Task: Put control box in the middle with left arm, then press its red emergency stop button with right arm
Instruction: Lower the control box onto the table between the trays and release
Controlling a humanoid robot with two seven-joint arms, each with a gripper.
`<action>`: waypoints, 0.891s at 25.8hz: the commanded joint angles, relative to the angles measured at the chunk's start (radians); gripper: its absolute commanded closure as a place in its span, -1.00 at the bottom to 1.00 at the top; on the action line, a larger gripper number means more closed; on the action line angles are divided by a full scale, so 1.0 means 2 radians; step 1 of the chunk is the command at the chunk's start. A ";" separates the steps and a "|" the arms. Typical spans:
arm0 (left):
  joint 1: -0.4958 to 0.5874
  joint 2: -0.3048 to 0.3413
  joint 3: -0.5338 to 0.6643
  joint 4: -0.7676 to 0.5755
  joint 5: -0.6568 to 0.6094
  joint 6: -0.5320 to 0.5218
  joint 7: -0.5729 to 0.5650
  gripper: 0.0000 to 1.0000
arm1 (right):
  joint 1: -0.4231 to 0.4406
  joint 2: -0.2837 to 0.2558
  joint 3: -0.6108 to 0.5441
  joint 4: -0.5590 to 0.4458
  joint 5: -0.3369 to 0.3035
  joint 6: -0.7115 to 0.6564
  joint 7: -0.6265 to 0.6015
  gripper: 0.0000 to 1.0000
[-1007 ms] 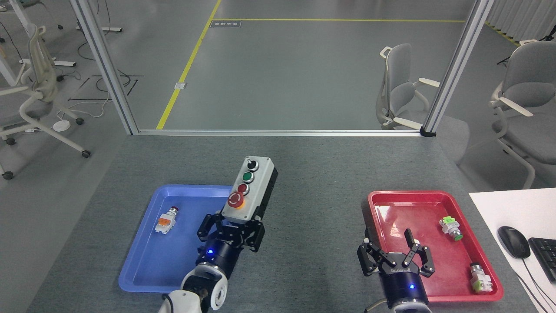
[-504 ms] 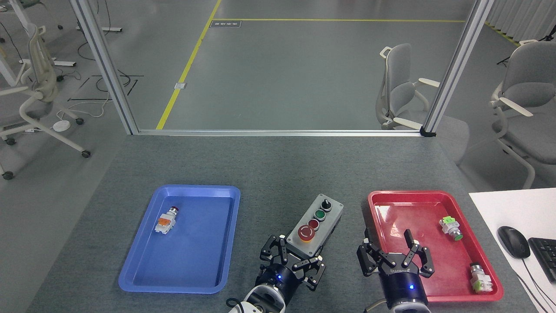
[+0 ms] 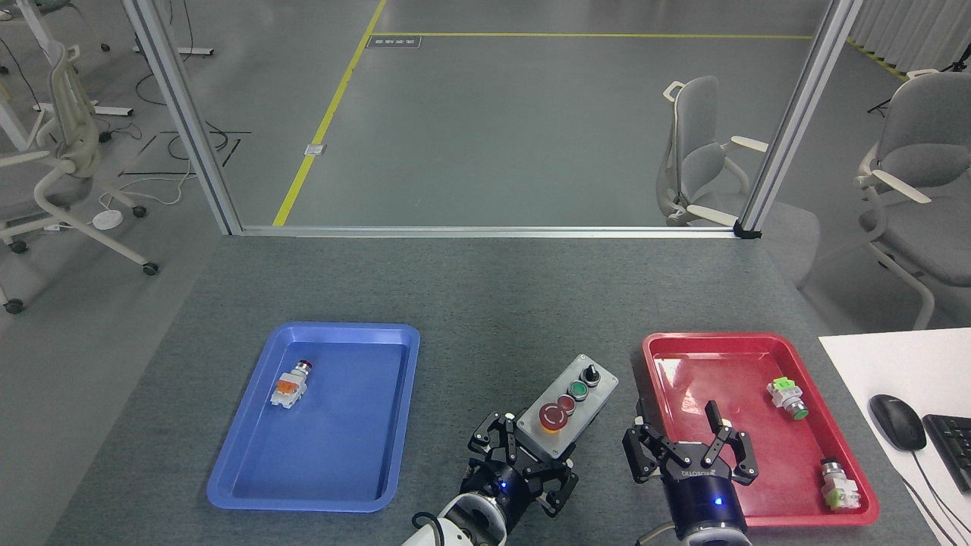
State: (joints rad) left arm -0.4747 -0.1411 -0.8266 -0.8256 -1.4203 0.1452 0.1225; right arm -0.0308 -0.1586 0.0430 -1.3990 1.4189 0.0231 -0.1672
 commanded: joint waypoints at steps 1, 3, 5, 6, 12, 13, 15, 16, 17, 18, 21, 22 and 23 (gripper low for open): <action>-0.001 0.000 -0.008 0.009 0.001 0.000 0.000 1.00 | 0.001 0.001 0.001 0.000 0.000 0.001 0.000 -0.94; -0.001 0.000 -0.009 0.011 0.002 0.000 0.000 1.00 | 0.001 0.001 0.001 -0.001 0.000 0.001 0.001 -0.94; -0.001 0.000 -0.009 0.012 0.002 0.000 0.000 1.00 | 0.001 0.001 0.002 -0.001 0.000 0.001 0.001 -0.94; -0.001 0.000 -0.009 0.012 0.002 0.000 -0.001 1.00 | 0.001 0.001 0.002 -0.001 0.000 0.001 0.001 -0.94; -0.001 0.000 -0.009 0.022 0.012 0.003 -0.014 0.83 | 0.001 0.001 0.002 -0.001 0.000 0.001 0.002 -0.93; -0.002 0.001 -0.009 0.024 0.014 0.003 -0.015 0.78 | 0.001 0.001 0.002 0.000 0.000 0.001 0.002 -0.92; -0.001 0.001 -0.009 0.031 0.020 0.004 -0.015 0.68 | 0.001 0.002 0.002 -0.001 0.000 0.001 0.002 -0.91; -0.001 0.001 -0.009 0.034 0.021 0.004 -0.015 0.60 | 0.001 0.002 0.002 -0.001 0.000 0.000 0.002 -0.90; -0.002 0.001 -0.009 0.036 0.021 0.004 -0.015 0.53 | 0.001 0.002 0.002 -0.001 0.000 0.000 0.002 -0.88; -0.002 0.001 -0.009 0.037 0.021 0.005 -0.015 0.43 | 0.001 0.003 0.003 -0.001 0.000 0.000 0.002 -0.85; -0.002 0.001 -0.007 0.037 0.021 0.018 -0.015 -0.04 | 0.001 0.004 0.003 -0.001 0.001 0.000 0.002 -0.77; -0.002 0.001 -0.006 0.036 0.021 0.022 -0.015 -0.16 | 0.001 0.006 0.003 -0.001 0.002 0.001 0.002 -0.75; -0.002 0.001 -0.005 0.035 0.021 0.023 -0.015 -0.29 | 0.001 0.006 0.003 0.000 0.002 0.001 0.002 -0.74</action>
State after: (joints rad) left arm -0.4786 -0.1402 -0.8402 -0.7544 -1.3784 0.1749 0.0949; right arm -0.0291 -0.1506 0.0491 -1.4004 1.4204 0.0235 -0.1624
